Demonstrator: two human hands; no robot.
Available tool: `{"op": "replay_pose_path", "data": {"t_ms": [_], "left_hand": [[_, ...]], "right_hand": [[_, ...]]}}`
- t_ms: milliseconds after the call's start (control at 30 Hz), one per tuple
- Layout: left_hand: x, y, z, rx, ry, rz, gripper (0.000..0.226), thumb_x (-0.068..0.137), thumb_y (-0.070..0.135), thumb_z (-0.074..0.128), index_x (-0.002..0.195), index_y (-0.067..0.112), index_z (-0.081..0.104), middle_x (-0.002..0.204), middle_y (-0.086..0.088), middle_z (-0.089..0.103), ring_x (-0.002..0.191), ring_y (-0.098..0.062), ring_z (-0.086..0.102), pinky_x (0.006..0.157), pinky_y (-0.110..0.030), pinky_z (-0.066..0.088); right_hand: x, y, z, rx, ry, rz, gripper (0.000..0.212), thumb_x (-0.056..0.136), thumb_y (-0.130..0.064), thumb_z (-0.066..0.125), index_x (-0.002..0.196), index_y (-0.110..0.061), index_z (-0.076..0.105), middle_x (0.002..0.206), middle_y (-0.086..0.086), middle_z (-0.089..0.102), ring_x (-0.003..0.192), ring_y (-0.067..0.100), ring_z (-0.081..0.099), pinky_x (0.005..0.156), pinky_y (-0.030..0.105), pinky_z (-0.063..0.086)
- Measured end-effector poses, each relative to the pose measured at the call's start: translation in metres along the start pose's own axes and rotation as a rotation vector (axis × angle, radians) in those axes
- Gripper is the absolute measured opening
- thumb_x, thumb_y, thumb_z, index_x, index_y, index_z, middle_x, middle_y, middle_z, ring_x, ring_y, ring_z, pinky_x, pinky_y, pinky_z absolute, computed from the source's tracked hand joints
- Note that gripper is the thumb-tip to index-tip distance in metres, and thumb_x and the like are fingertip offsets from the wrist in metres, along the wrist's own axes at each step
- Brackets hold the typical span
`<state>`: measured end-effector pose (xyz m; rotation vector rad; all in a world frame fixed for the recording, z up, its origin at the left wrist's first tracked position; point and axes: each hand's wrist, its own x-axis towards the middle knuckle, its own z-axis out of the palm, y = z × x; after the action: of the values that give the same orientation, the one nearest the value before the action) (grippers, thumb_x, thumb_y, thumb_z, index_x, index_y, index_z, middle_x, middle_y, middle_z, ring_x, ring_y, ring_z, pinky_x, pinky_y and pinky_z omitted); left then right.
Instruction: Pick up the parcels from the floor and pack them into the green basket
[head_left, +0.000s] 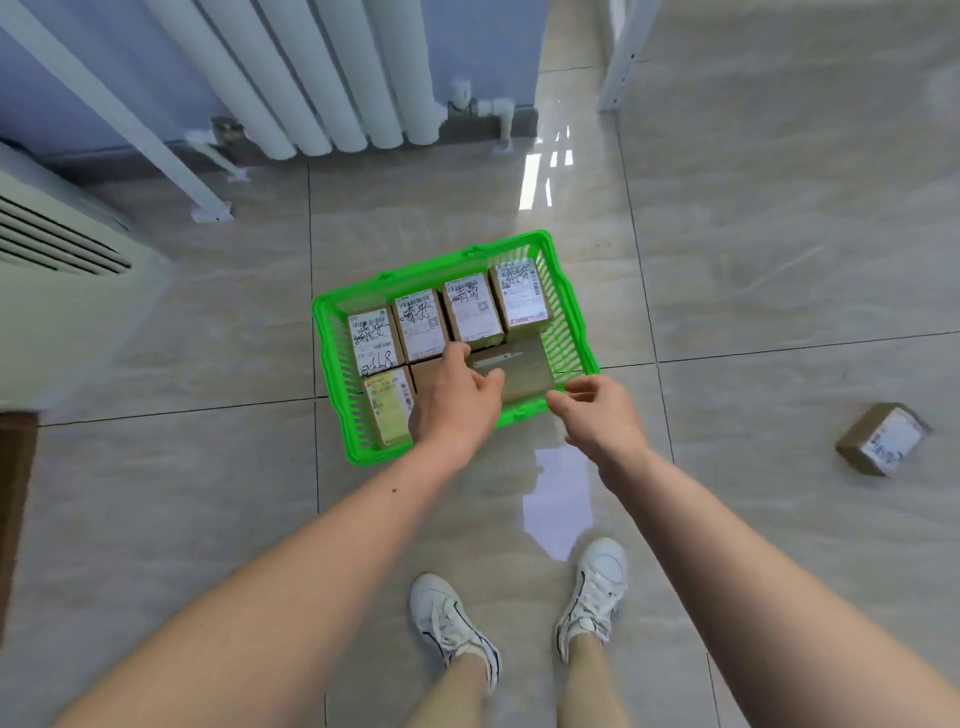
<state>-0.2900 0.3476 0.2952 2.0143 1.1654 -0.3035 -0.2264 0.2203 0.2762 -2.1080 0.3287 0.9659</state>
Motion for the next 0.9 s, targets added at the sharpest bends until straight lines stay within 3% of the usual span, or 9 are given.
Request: {"op": "replay_pose_path", "data": {"t_ms": [233,433,667,900], "left_hand": [[-0.046,0.085,0.050,0.034,-0.057,0.097,0.051,0.094,0.037,0.054,0.140,0.017,0.043,0.113,0.001,0.070,0.122,-0.027,0.054,0.099,-0.036,0.042],[-0.084,0.164,0.147,0.068,-0.095,0.150,0.051,0.092,0.041,0.054,0.138,0.021,0.044,0.115,0.005,0.070,0.124,-0.025,0.054,0.101,-0.037,0.043],[-0.140,0.242,0.278,0.096,-0.209,0.179,0.052,0.094,0.041,0.051,0.140,0.020,0.041,0.111,0.008,0.068,0.124,-0.023,0.050,0.097,-0.036,0.041],[-0.157,0.312,0.365,0.189,-0.289,0.256,0.051,0.093,0.041,0.051,0.139,0.019,0.043,0.111,0.008,0.069,0.124,-0.024,0.051,0.101,-0.039,0.042]], "right_hand": [[-0.010,0.039,-0.112,0.098,0.064,0.042,0.033,0.081,-0.027,0.064,0.111,-0.016,0.059,0.102,-0.001,0.062,0.104,0.023,0.063,0.094,0.049,0.053],[0.015,0.105,-0.230,0.179,0.124,0.078,0.032,0.077,-0.033,0.064,0.106,-0.022,0.057,0.104,0.000,0.064,0.105,0.026,0.064,0.095,0.051,0.052],[0.048,0.197,-0.367,0.272,0.210,0.159,0.028,0.085,-0.027,0.066,0.109,-0.016,0.056,0.108,0.005,0.063,0.106,0.028,0.065,0.097,0.051,0.052],[0.076,0.255,-0.460,0.365,0.299,0.256,0.026,0.082,-0.032,0.066,0.103,-0.021,0.055,0.114,0.004,0.064,0.109,0.026,0.064,0.097,0.050,0.052]]}}
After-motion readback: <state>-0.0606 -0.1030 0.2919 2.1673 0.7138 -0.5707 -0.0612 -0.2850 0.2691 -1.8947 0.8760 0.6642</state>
